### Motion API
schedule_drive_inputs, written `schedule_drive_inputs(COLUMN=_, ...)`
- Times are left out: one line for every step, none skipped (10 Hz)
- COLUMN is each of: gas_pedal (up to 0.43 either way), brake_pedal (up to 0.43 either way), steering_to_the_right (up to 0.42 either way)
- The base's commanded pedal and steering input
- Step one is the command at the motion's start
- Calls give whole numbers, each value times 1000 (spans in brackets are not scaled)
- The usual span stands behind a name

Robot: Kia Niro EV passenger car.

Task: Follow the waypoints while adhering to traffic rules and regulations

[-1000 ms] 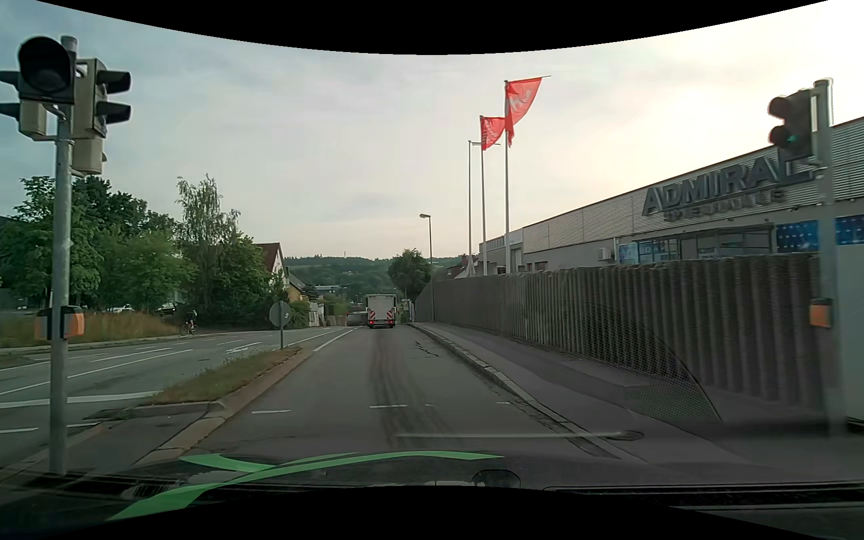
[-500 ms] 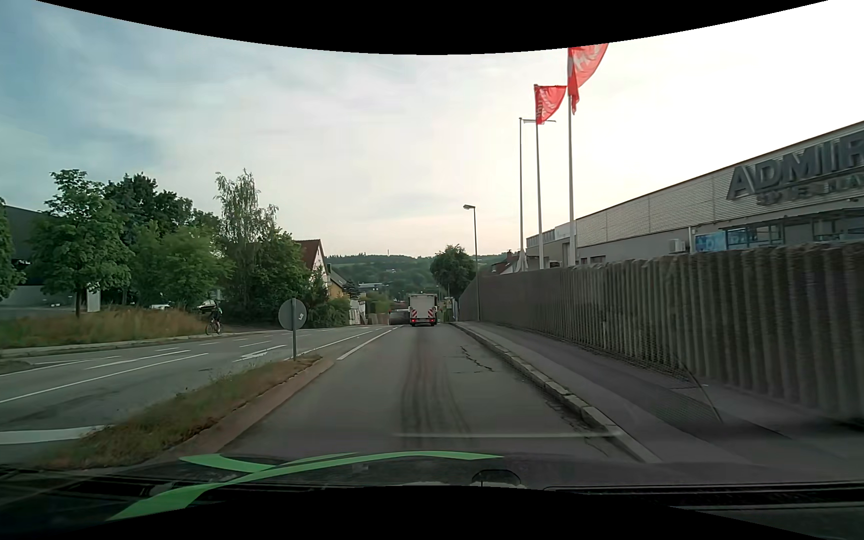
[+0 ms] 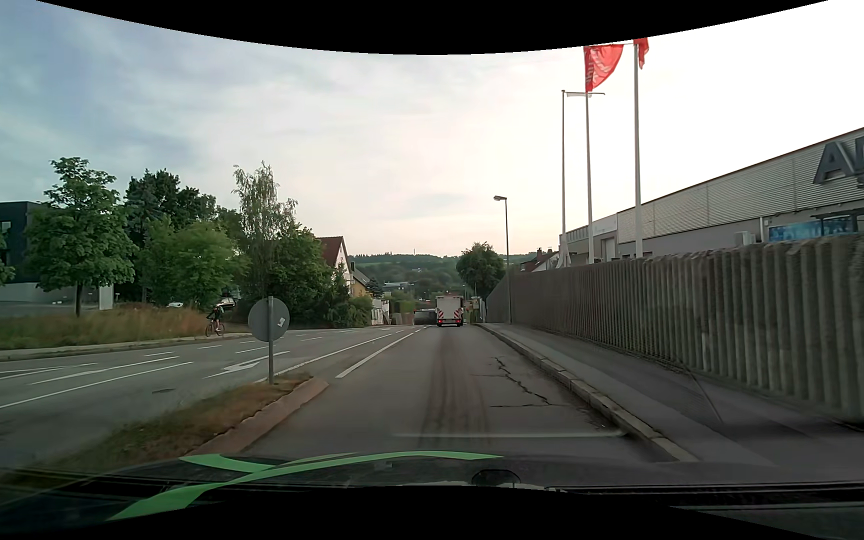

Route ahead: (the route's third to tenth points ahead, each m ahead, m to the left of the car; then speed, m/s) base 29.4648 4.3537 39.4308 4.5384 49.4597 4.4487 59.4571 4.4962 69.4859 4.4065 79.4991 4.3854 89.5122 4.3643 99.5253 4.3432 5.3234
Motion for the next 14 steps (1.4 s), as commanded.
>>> schedule_drive_inputs(gas_pedal=130, brake_pedal=0, steering_to_the_right=-36)
schedule_drive_inputs(gas_pedal=138, brake_pedal=0, steering_to_the_right=-35)
schedule_drive_inputs(gas_pedal=150, brake_pedal=0, steering_to_the_right=-35)
schedule_drive_inputs(gas_pedal=150, brake_pedal=0, steering_to_the_right=-32)
schedule_drive_inputs(gas_pedal=150, brake_pedal=0, steering_to_the_right=-30)
schedule_drive_inputs(gas_pedal=150, brake_pedal=0, steering_to_the_right=-26)
schedule_drive_inputs(gas_pedal=150, brake_pedal=0, steering_to_the_right=-19)
schedule_drive_inputs(gas_pedal=150, brake_pedal=0, steering_to_the_right=-11)
schedule_drive_inputs(gas_pedal=150, brake_pedal=0, steering_to_the_right=-6)
schedule_drive_inputs(gas_pedal=150, brake_pedal=0, steering_to_the_right=-5)
schedule_drive_inputs(gas_pedal=150, brake_pedal=0, steering_to_the_right=-5)
schedule_drive_inputs(gas_pedal=150, brake_pedal=0, steering_to_the_right=-4)
schedule_drive_inputs(gas_pedal=138, brake_pedal=0, steering_to_the_right=-2)
schedule_drive_inputs(gas_pedal=138, brake_pedal=0, steering_to_the_right=-2)
